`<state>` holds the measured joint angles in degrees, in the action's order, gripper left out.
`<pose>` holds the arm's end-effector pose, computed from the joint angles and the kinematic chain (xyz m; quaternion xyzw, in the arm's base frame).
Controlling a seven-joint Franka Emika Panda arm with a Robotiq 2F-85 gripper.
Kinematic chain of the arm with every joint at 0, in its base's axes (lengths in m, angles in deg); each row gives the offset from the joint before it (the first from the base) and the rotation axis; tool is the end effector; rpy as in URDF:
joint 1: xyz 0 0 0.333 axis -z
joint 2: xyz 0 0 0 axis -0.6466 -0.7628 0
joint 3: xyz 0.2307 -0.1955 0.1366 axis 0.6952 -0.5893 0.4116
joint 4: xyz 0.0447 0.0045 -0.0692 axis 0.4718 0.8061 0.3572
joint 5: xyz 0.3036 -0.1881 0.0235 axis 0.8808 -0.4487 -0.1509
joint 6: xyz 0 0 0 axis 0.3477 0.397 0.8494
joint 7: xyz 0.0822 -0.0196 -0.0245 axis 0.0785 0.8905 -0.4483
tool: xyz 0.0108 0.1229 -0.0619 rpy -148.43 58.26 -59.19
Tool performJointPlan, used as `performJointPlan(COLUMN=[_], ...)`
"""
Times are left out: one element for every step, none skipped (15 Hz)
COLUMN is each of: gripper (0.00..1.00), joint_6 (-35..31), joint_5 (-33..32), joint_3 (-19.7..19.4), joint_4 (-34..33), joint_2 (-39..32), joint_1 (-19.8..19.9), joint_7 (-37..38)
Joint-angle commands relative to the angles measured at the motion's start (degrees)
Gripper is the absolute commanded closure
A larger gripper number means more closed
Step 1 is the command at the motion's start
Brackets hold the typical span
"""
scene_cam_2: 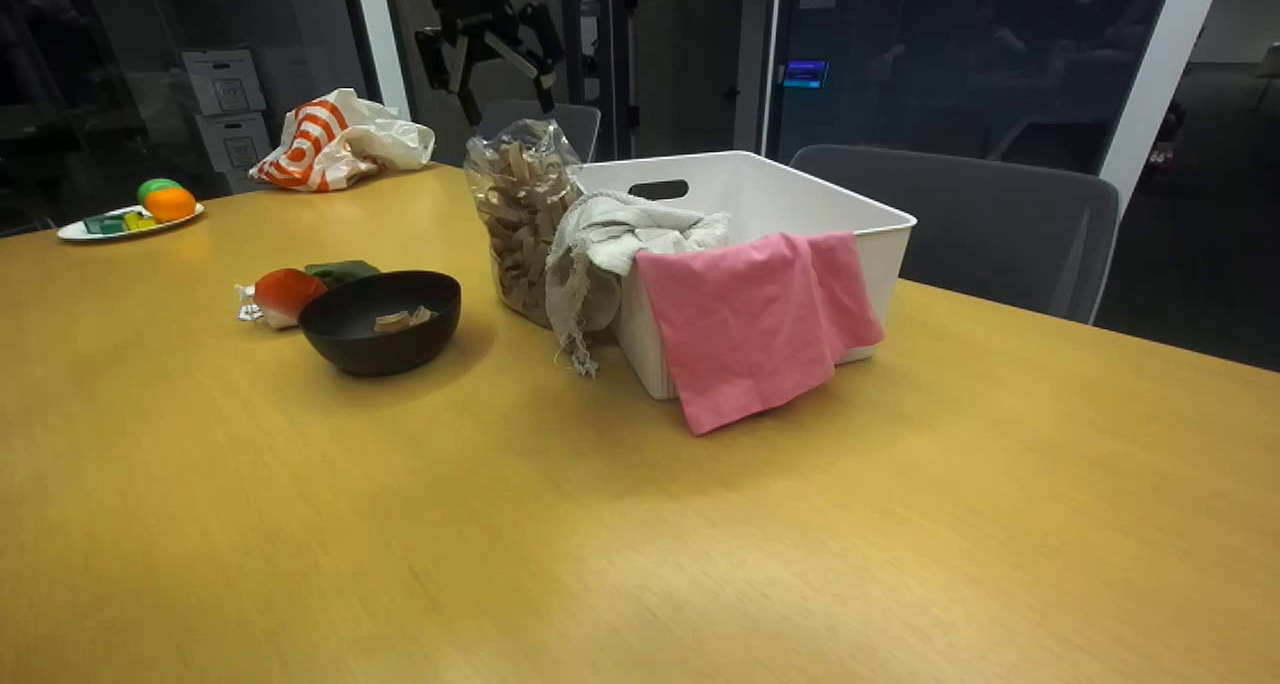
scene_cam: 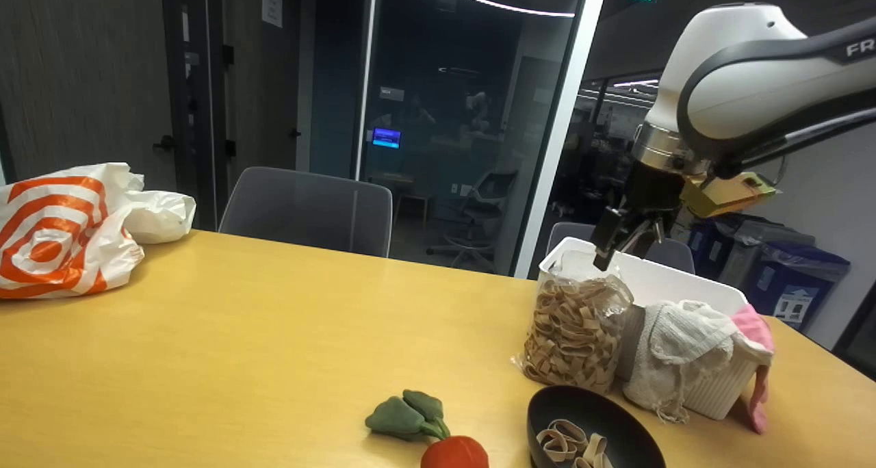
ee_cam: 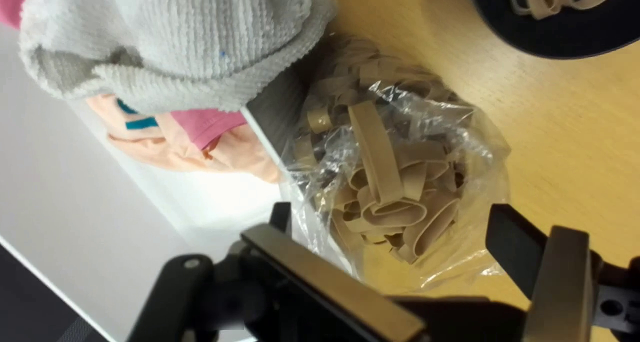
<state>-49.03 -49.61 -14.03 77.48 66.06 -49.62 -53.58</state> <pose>0.5236 0.1602 0.4908 0.9704 0.2024 0.1105 0.0722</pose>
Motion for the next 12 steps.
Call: performJointPlan(gripper=[0.0, 0.0, 0.0, 0.0, 0.0, 0.0, 0.0, 0.0, 0.0, 0.0, 0.0, 0.0], joint_6=[9.6, 11.5, 12.8, 13.2, 12.4, 11.5, 8.7, 7.3, 3.2, 0.5, -3.4, -6.2], joint_5=[12.1, 14.5, 16.9, 18.9, 21.3, 23.2, 24.2, 25.1, 24.7, 24.5, 23.0, 22.3], joint_3=[-0.7, -1.0, -1.2, -1.2, -1.0, -0.9, -0.2, 0.2, 1.0, 1.5, 2.1, 2.5], joint_4=[1.5, 2.5, 3.9, 5.6, 8.1, 10.2, 13.6, 15.8, 19.0, 21.0, 23.2, 24.8], joint_2=[5.9, 6.9, 7.9, 8.9, 9.9, 10.8, 11.7, 12.2, 12.3, 12.3, 11.8, 11.2], joint_1=[0.5, 0.5, 0.3, 0.1, -0.3, -0.7, -1.4, -1.8, -2.3, -2.7, -2.9, -3.2], joint_7=[-4.8, -5.3, -6.0, -6.3, -7.3, -8.3, -8.6, -8.9, -8.4, -8.0, -7.1, -7.0])
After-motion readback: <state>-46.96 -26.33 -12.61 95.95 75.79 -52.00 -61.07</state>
